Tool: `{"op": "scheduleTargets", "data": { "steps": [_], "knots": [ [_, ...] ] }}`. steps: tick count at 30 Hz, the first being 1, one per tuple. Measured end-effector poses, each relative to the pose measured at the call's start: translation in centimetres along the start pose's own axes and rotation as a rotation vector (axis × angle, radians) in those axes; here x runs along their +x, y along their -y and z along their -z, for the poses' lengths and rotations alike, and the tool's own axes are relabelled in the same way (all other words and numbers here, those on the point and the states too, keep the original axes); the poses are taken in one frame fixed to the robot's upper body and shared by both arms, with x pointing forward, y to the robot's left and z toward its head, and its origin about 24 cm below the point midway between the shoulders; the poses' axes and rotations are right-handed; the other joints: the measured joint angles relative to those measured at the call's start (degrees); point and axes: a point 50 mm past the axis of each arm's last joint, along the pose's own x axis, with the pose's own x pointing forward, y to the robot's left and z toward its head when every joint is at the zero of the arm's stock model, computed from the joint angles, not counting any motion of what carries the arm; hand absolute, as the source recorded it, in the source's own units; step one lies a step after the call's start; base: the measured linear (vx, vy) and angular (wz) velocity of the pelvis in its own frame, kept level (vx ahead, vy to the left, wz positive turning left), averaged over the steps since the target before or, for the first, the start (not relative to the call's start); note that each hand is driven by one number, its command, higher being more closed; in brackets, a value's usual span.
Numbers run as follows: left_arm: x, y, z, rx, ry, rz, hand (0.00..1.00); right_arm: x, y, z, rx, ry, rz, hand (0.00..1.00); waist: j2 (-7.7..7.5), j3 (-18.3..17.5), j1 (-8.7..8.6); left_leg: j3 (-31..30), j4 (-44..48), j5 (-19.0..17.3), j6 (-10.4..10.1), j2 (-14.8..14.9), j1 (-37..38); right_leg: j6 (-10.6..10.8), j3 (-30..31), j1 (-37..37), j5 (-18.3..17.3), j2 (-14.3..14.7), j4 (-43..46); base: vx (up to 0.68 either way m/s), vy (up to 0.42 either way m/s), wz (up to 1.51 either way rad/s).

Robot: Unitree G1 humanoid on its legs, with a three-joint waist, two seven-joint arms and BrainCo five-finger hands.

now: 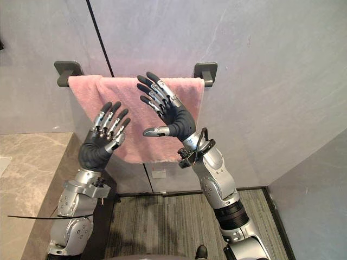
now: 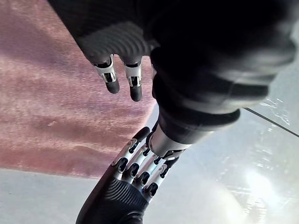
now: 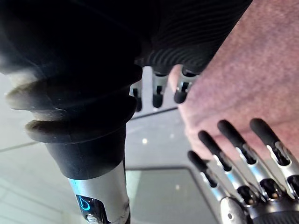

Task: Organize washtable

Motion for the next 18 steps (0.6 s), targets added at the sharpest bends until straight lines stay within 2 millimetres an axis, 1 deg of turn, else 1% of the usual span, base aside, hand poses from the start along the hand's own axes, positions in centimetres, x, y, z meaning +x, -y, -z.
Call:
{"op": "scheduleTargets", "data": {
  "steps": [2, 6, 9, 12, 14, 15, 18],
  "knots": [
    [-0.2, -0.4, 0.7, -0.002, -0.04, -0.014, 0.0, 0.1, -0.4, 0.4, 0.004, -0.019, -0.014, 0.0, -0.06, 0.0, -0.38, 0.1, 0.0, 0.0, 0.1, 0.0, -0.7, 0.0, 0.1, -0.8, 0.0, -0.1, 0.0, 0.0, 0.0, 0.0],
    [-0.4, -0.9, 1.6, 0.005, -0.082, -0.033, 0.0, 0.0, -0.4, 0.7, -0.002, -0.031, -0.015, 0.0, -0.38, 0.1, -0.48, 0.2, 0.1, 0.1, 0.1, 0.2, -2.3, 0.1, 0.2, -2.4, 0.1, -0.2, 0.0, 0.0, 0.0, 0.0],
    [-0.1, -1.5, 2.3, 0.012, -0.109, -0.051, 0.0, -0.2, 0.2, 1.4, -0.002, -0.064, 0.018, 0.0, -1.27, 0.8, -0.43, -0.2, 0.8, 0.2, 0.1, 0.2, -5.1, 0.0, -0.2, -4.5, 0.4, -0.2, 0.0, -0.02, -0.022, 0.11],
    [1.8, -1.9, 1.9, 0.04, -0.072, -0.057, 0.0, -0.4, 0.8, 1.0, -0.019, -0.053, 0.066, 0.0, -2.47, 2.6, -0.38, -1.2, 2.2, 0.6, -0.1, 0.4, -9.0, -0.5, -1.0, -7.1, 1.4, -0.1, 0.0, -0.04, -0.016, 0.22],
    [3.2, -2.8, 1.1, 0.073, -0.023, -0.1, 0.0, -0.4, 1.6, 0.5, -0.019, -0.019, 0.132, 0.0, -2.81, 3.5, -0.37, -1.8, 2.6, 0.8, 0.0, 0.4, -11.2, -0.6, -1.2, -8.9, 2.1, -0.2, 0.0, -0.03, 0.003, 0.08],
    [3.6, -3.6, 0.9, 0.085, -0.012, -0.143, 0.0, -0.5, 1.9, 0.3, -0.022, -0.005, 0.161, 0.0, -2.88, 4.0, -0.42, -1.7, 2.6, 0.8, 0.0, 0.3, -11.4, -0.6, -1.1, -9.2, 2.2, -0.3, 0.0, 0.0, 0.0, 0.0],
    [3.9, -4.9, 0.5, 0.107, 0.011, -0.217, 0.0, -0.9, 2.9, -0.4, -0.04, 0.022, 0.225, 0.0, -2.93, 4.9, -0.64, -1.6, 2.4, 0.8, 0.0, 0.2, -11.4, -0.6, -0.9, -9.4, 2.2, -0.3, 0.0, 0.01, 0.013, -0.02]
  ]
}}
